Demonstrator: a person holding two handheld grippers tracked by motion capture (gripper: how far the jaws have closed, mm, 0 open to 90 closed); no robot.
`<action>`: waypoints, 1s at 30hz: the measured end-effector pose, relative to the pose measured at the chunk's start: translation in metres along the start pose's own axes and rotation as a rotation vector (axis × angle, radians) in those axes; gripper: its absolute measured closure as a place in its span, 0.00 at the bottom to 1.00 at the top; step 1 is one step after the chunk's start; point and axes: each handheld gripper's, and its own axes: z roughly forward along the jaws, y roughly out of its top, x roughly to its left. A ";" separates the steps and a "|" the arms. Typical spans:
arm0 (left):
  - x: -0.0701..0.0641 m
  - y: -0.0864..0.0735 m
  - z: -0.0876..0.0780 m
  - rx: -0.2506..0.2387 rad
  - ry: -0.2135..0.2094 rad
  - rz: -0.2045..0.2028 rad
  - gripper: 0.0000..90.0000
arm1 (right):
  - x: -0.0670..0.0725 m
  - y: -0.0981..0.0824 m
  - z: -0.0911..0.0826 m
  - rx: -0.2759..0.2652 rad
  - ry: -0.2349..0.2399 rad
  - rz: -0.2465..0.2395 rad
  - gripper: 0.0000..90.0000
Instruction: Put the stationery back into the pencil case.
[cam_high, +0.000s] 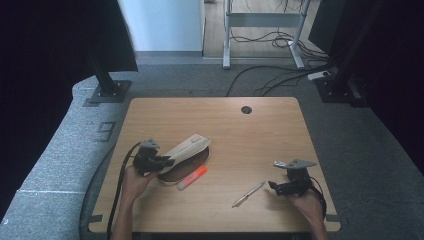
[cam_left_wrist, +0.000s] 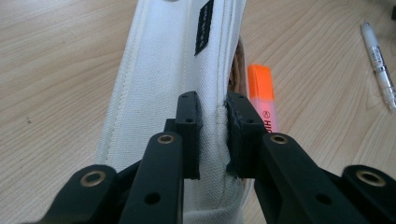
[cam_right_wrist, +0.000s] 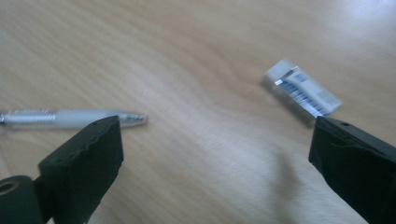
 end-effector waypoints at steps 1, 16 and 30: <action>0.000 0.000 0.000 -0.001 -0.002 -0.002 0.85 | -0.001 0.001 -0.001 -0.004 -0.005 0.001 0.04; 0.002 -0.002 -0.001 -0.007 -0.011 -0.007 0.85 | -0.044 0.021 0.008 0.011 -0.030 0.006 0.41; 0.003 -0.003 -0.001 -0.011 -0.019 -0.006 0.85 | -0.057 0.022 0.028 0.043 0.002 -0.072 0.61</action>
